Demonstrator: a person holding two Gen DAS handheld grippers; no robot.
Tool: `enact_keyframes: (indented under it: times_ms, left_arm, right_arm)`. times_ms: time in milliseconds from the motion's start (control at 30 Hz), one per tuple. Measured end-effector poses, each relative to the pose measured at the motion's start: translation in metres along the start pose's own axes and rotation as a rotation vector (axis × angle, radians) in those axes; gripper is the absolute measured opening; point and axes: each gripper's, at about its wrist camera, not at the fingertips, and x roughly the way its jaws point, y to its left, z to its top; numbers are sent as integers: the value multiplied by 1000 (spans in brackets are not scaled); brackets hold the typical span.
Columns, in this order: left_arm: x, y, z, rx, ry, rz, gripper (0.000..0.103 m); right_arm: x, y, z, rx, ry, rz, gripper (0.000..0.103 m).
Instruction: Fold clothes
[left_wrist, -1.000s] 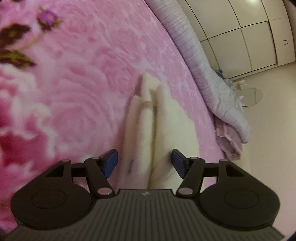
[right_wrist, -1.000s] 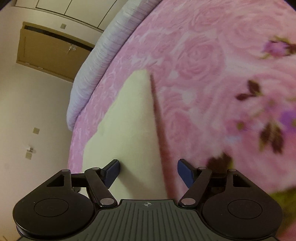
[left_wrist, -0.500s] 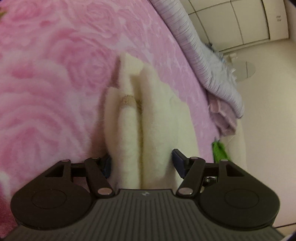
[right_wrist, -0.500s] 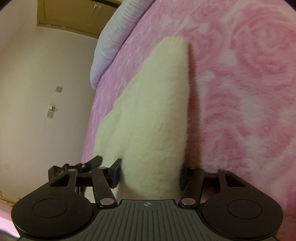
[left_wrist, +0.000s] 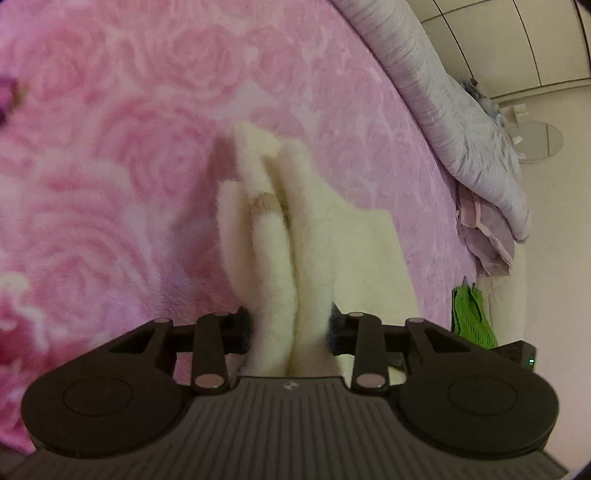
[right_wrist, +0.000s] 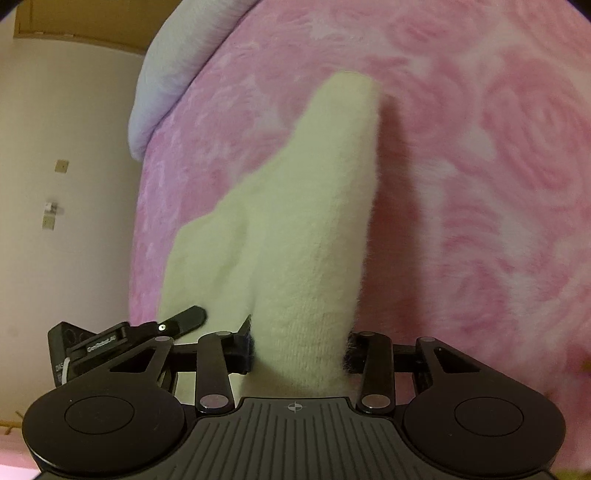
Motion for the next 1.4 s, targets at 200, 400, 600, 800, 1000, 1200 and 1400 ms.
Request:
enact_keyframes:
  times_ms: [200, 400, 600, 800, 1000, 1200, 1400]
  left_arm:
    - [-78, -29, -1, -59, -67, 20, 30]
    - [-146, -24, 10, -113, -160, 4, 30]
    - [-216, 30, 53, -111, -214, -9, 30]
    - [-300, 123, 139, -50, -210, -22, 30]
    - [-376, 219, 248, 13, -163, -18, 30]
    - [-392, 286, 339, 56, -151, -15, 30]
    - [-377, 338, 411, 85, -153, -14, 30]
  right_arm:
    - [-30, 63, 7, -34, 64, 65, 39]
    - [-22, 127, 10, -103, 109, 122, 39]
    - [38, 202, 1, -152, 113, 161, 39]
    - [148, 295, -17, -138, 67, 179, 39]
    - [274, 398, -14, -102, 10, 172, 39]
    - [362, 432, 17, -91, -20, 167, 39]
    - [433, 444, 54, -94, -40, 147, 39]
